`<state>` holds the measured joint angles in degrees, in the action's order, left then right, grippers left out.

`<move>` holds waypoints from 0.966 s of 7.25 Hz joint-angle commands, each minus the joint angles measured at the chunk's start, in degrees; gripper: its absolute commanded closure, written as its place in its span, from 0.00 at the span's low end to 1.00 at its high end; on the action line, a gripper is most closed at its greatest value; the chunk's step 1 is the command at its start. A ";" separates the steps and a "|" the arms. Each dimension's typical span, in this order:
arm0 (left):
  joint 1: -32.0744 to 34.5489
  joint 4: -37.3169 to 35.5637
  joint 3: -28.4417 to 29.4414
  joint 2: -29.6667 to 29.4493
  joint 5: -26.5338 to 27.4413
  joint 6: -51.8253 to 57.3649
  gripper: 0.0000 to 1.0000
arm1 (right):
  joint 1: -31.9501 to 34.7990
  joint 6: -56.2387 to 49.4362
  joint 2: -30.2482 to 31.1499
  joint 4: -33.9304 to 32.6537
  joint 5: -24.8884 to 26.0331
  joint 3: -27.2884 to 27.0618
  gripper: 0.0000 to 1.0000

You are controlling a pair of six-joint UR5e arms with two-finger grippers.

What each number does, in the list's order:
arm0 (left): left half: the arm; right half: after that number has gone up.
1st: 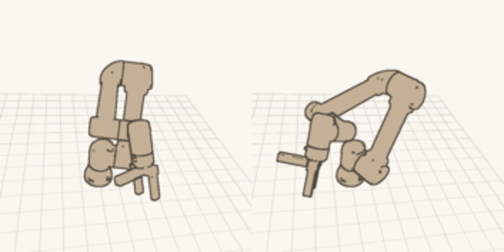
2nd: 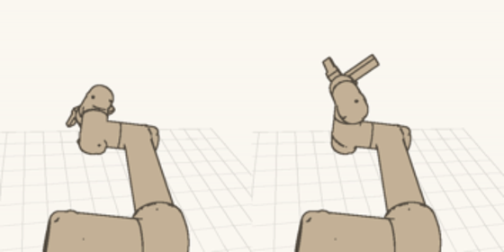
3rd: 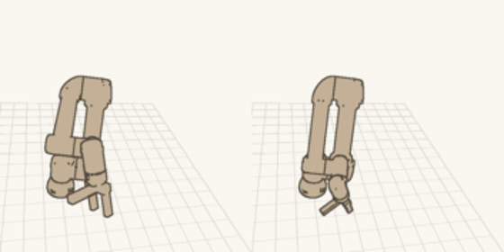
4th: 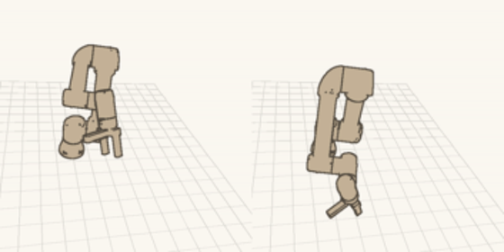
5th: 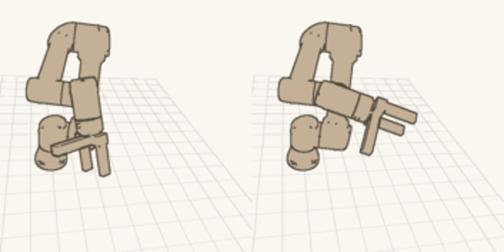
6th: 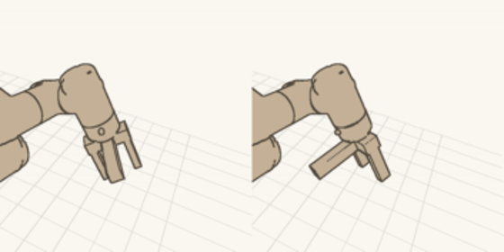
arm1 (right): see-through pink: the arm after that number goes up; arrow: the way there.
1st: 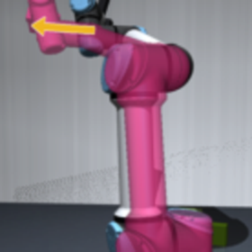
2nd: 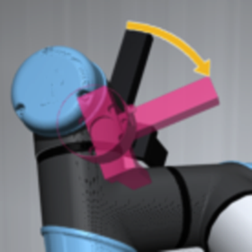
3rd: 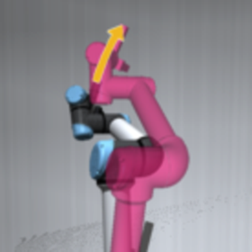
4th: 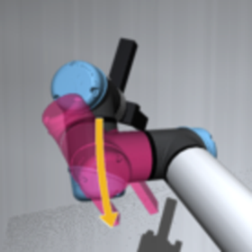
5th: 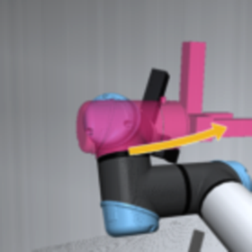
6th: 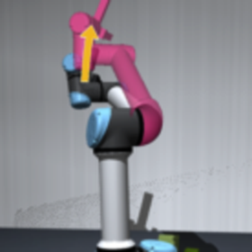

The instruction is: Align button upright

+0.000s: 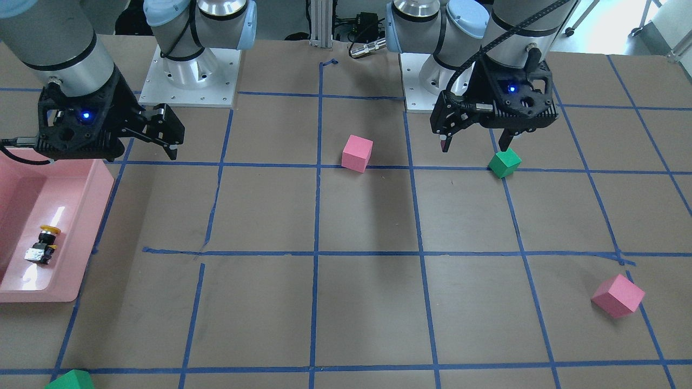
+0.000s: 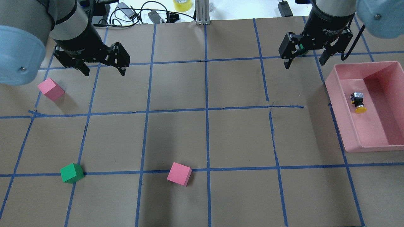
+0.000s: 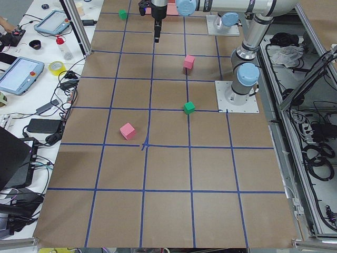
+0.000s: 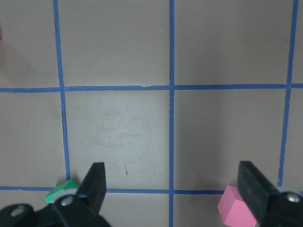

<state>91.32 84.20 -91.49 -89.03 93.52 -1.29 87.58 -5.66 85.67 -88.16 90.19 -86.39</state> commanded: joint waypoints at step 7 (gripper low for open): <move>0.00 0.00 0.00 0.00 -0.09 -0.03 0.00 | -0.30 0.12 -0.07 -0.79 0.77 0.08 0.00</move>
<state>91.32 84.20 -91.49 -89.03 93.43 -1.32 87.50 -5.56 85.68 -88.49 90.75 -86.32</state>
